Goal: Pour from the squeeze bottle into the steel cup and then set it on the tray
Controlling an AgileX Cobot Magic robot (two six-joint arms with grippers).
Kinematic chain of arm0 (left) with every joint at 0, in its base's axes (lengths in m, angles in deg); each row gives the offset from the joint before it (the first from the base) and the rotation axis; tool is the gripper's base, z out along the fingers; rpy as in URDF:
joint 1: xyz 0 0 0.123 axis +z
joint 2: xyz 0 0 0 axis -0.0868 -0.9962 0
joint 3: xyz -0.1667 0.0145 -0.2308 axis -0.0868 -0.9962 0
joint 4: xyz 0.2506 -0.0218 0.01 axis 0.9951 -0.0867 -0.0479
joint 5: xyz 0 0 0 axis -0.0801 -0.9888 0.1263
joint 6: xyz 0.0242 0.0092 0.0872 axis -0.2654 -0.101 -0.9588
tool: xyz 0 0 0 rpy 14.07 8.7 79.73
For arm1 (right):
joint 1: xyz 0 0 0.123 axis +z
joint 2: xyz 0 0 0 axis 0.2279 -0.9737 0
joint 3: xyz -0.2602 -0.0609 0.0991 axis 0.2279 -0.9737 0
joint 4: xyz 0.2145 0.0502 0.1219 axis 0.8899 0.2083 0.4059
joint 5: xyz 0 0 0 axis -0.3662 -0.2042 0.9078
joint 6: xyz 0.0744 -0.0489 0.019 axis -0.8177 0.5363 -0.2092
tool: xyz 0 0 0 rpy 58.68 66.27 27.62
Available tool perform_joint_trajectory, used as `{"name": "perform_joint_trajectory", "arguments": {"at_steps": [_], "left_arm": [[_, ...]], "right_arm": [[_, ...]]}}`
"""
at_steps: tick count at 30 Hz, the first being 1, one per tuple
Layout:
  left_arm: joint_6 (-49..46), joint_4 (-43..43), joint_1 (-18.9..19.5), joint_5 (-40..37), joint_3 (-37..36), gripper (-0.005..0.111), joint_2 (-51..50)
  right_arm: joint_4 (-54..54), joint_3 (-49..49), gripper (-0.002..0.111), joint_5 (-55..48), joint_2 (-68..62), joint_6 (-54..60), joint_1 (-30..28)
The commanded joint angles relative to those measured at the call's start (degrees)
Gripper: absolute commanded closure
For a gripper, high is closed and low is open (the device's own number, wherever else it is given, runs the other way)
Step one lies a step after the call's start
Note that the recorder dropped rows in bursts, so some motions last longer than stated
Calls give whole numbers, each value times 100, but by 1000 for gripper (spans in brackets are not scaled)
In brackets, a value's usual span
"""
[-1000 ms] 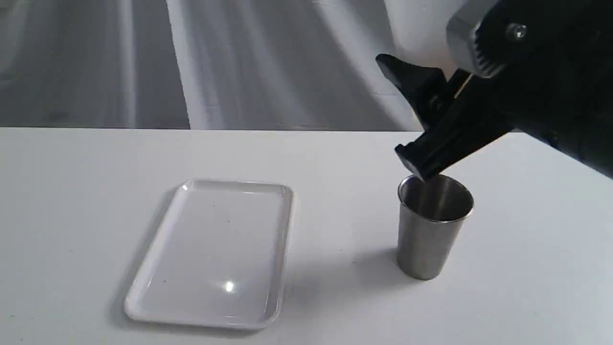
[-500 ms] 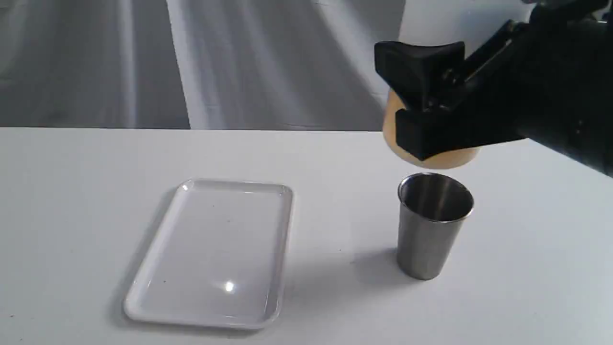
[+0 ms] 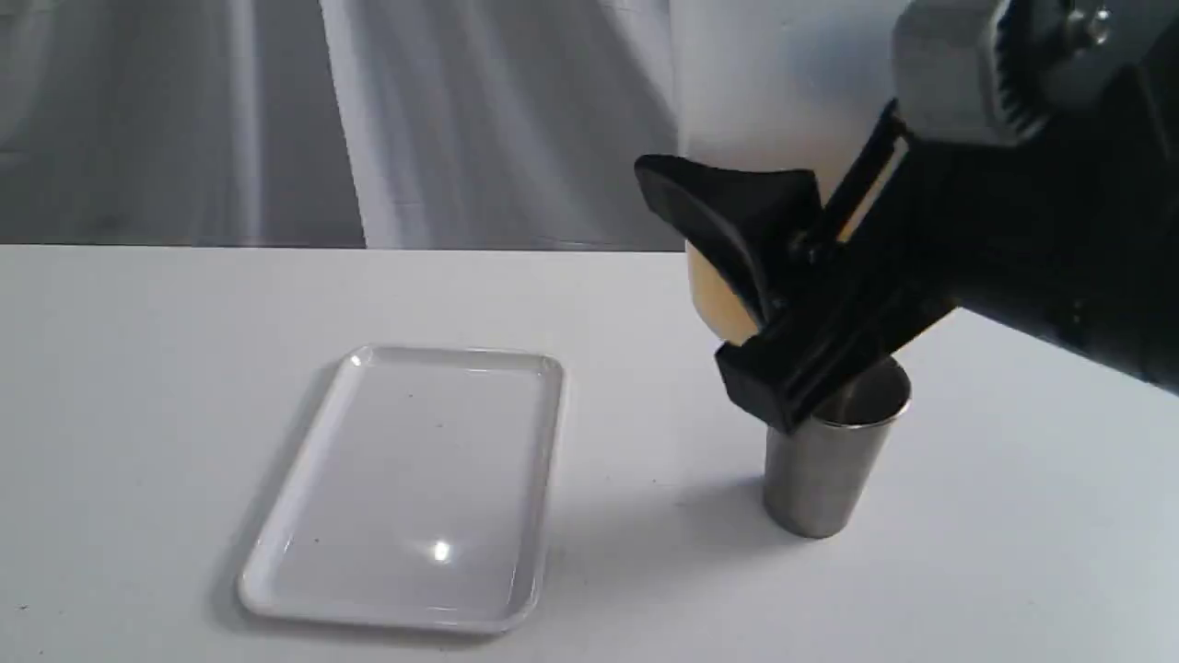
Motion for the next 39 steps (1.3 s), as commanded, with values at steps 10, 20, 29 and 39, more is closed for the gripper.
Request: {"name": "perform_joint_trajectory", "arguments": {"at_steps": [10, 20, 29, 39], "left_arm": [[12, 2, -30, 41, -25, 98, 15], [29, 2, -30, 41, -25, 98, 15], [18, 2, -30, 41, -25, 98, 15], [31, 2, -30, 41, -25, 98, 15]], "right_arm": [[-5288, 36, 108, 58, 68, -6037, -1], [-10448, 36, 108, -2107, 68, -10798, -1], [-12654, 36, 108, -4753, -48, -11621, -1], [-13195, 36, 108, -6316, -1037, -11588, -16]]}}
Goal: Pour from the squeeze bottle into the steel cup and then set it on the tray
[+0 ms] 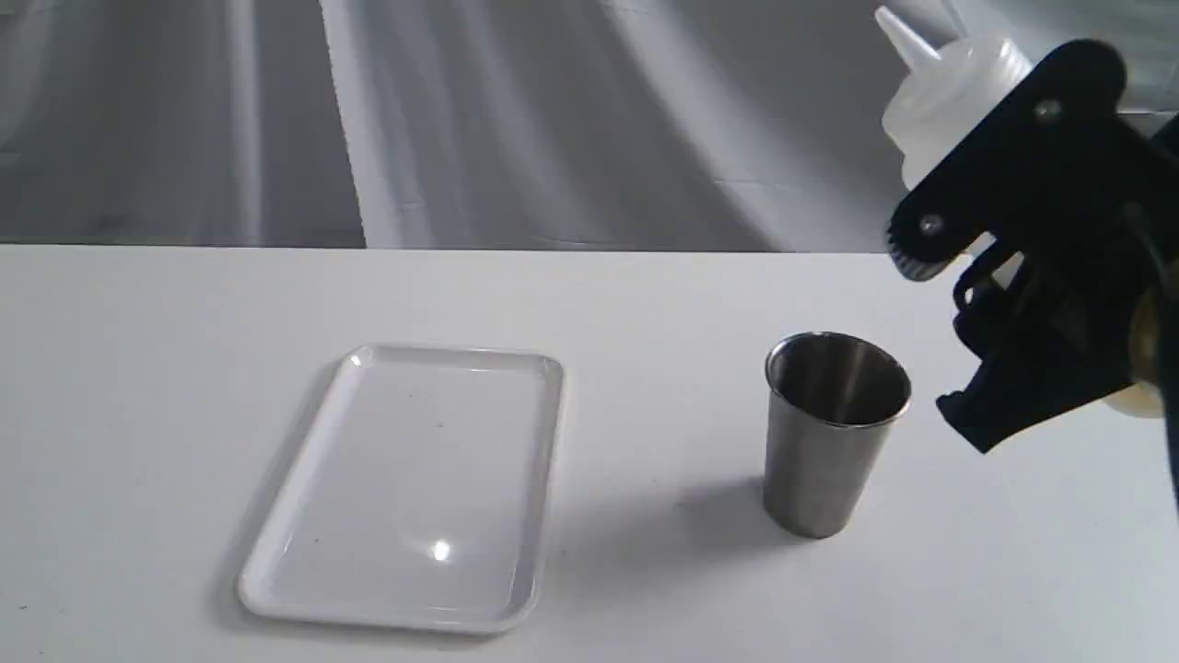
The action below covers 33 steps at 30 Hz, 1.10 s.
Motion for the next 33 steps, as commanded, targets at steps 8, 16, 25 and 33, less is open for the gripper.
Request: {"name": "perform_joint_trajectory", "arguments": {"at_steps": [8, 16, 25, 33], "left_arm": [[31, 2, -30, 41, -25, 98, 15], [15, 2, -30, 41, -25, 98, 15], [26, 2, -30, 41, -25, 98, 15], [26, 2, -30, 41, -25, 98, 15]], "right_arm": [[-66, 36, 108, -534, -791, -926, -570], [-552, 36, 108, -716, -1099, -1020, -741], [-737, 36, 108, -1010, -1829, -445, -964], [-1386, 36, 108, -1036, -1938, -251, -1083]]}}
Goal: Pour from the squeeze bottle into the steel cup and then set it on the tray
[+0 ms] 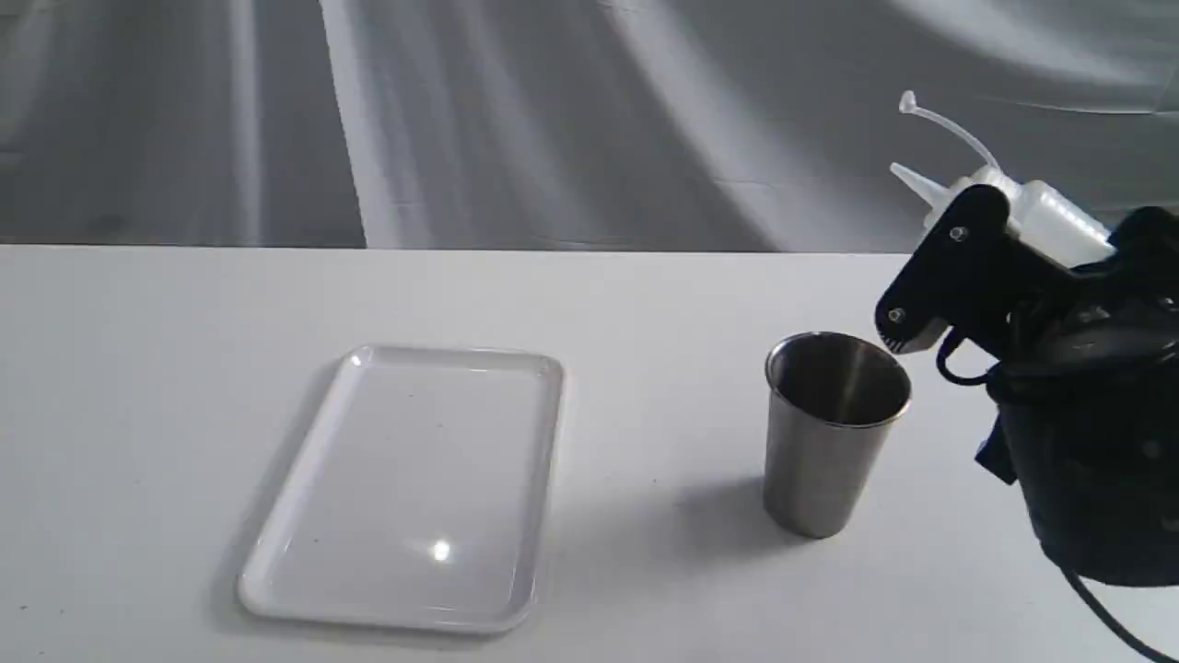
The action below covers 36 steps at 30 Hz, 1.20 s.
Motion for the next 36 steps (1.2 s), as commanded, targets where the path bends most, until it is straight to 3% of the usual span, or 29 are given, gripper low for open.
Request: {"name": "perform_joint_trajectory", "arguments": {"at_steps": [1, 31, 36], "left_arm": [[16, 2, -30, 41, -25, 98, 15], [5, 2, -30, 41, -25, 98, 15], [5, 2, -30, 41, -25, 98, 15]], "right_arm": [[-629, 36, 108, -179, 39, 333, -56], [-1015, 36, 108, 108, 9, 2565, -446], [-1015, 36, 108, -220, -338, 2773, -446]]}}
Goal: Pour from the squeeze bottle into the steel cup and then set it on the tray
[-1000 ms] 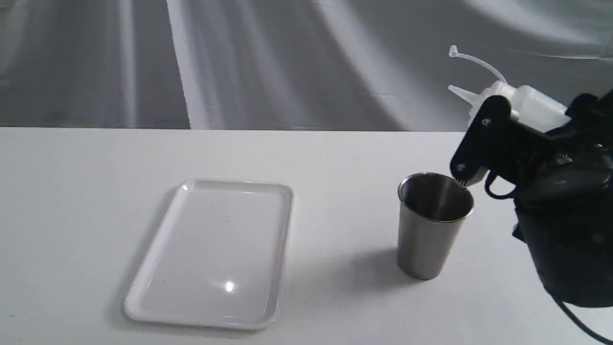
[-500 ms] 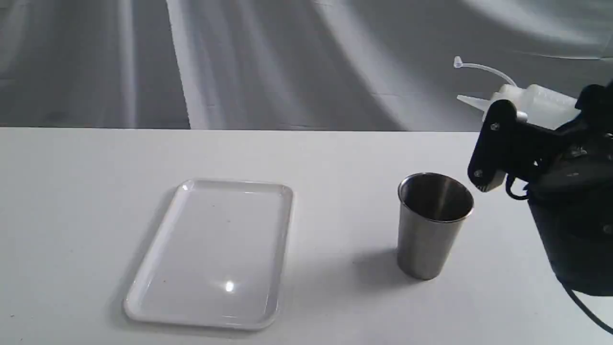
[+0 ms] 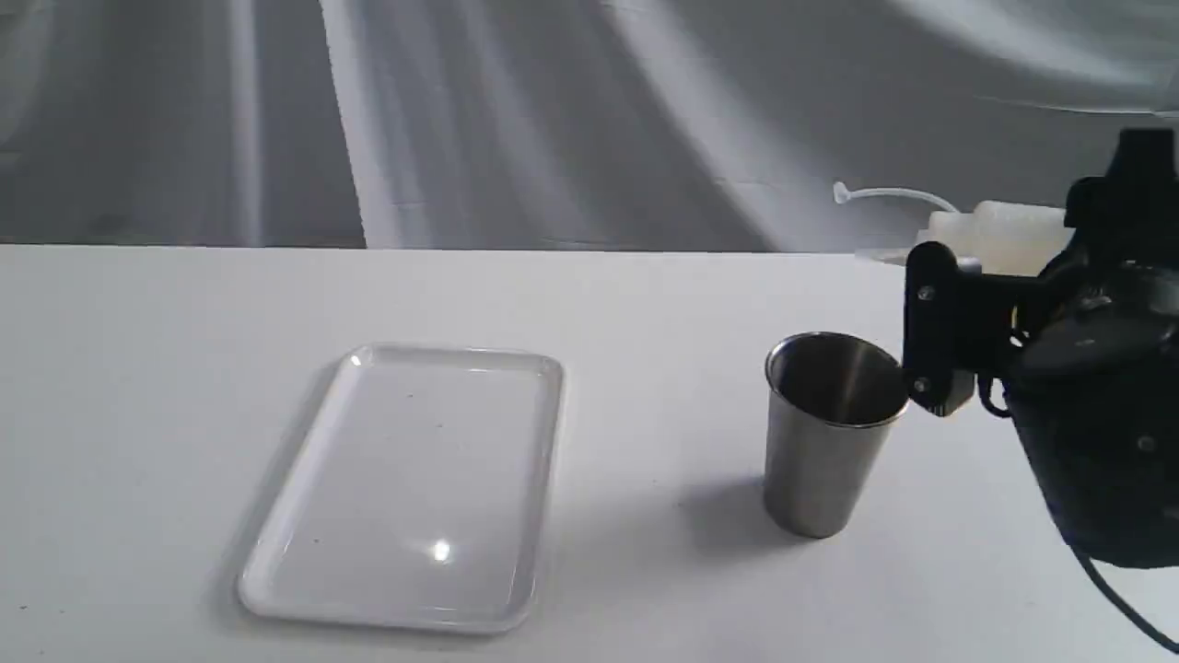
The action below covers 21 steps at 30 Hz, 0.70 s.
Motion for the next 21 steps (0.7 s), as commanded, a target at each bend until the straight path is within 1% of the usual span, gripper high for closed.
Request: {"name": "perform_joint_trajectory", "arguments": {"at_steps": [1, 7, 17, 21], "left_arm": [[5, 2, -30, 41, -25, 98, 15], [28, 2, -30, 41, -25, 98, 15], [17, 2, -30, 41, -25, 98, 15], [17, 2, -30, 41, -25, 98, 15]], "right_arm": [[-215, 36, 108, -308, -179, 103, -39], [-347, 36, 108, -318, -337, 128, -39], [-524, 36, 108, -331, -353, 700, -39], [-524, 36, 108, -455, -353, 705, -39]]}}
